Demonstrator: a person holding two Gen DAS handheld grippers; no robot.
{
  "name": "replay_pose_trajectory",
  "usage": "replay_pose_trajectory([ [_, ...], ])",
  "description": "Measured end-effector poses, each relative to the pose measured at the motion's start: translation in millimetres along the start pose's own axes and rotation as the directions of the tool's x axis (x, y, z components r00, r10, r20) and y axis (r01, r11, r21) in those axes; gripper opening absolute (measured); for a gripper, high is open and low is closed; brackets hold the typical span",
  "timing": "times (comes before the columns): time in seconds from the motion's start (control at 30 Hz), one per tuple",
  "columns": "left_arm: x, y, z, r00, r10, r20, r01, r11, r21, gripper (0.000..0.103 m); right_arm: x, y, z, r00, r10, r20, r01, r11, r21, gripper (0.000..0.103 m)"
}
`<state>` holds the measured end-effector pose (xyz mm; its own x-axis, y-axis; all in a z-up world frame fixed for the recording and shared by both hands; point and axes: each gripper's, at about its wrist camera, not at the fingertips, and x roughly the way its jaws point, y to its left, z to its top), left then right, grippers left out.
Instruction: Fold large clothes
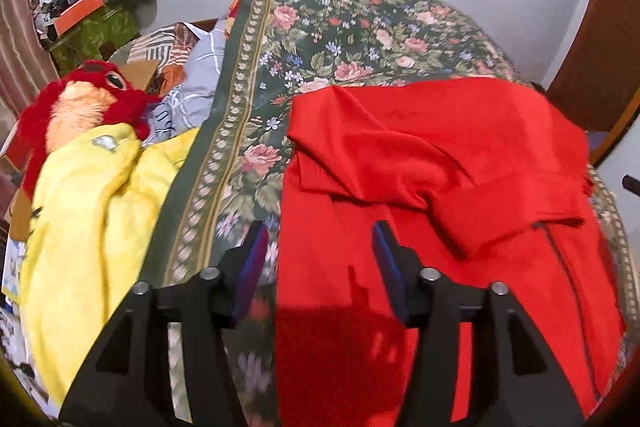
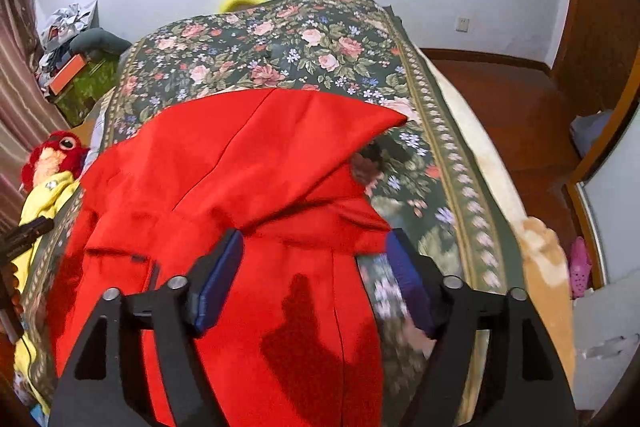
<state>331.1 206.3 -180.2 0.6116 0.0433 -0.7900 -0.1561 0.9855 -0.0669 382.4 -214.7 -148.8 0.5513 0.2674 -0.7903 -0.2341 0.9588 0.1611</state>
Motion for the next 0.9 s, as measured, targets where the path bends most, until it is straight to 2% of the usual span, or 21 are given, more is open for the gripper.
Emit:
replay_pose_trajectory([
  [0.13, -39, 4, -13, 1.0, -0.004, 0.017, 0.004, 1.0, 0.002, 0.059, -28, 7, -17, 1.0, -0.003, -0.015, 0.002, 1.0, -0.027, 0.077],
  [0.4, -84, 10, -49, 0.998, -0.051, -0.029, 0.052, 0.998, 0.035, 0.06, -62, 19, -51, 0.999, 0.003, -0.047, -0.007, 0.997, -0.075, 0.077],
  [0.7, -68, 12, -126, 0.976, -0.111, -0.186, 0.109, 0.994, -0.017, 0.06, -68, 23, -107, 0.99, -0.088, -0.114, 0.065, 0.979, -0.193, 0.077],
  [0.9, -50, 18, -170, 0.943, -0.164, -0.289, 0.14, 0.985, -0.103, 0.06, -73, 7, -132, 0.981, -0.13, -0.142, 0.103, 0.978, -0.18, 0.077],
])
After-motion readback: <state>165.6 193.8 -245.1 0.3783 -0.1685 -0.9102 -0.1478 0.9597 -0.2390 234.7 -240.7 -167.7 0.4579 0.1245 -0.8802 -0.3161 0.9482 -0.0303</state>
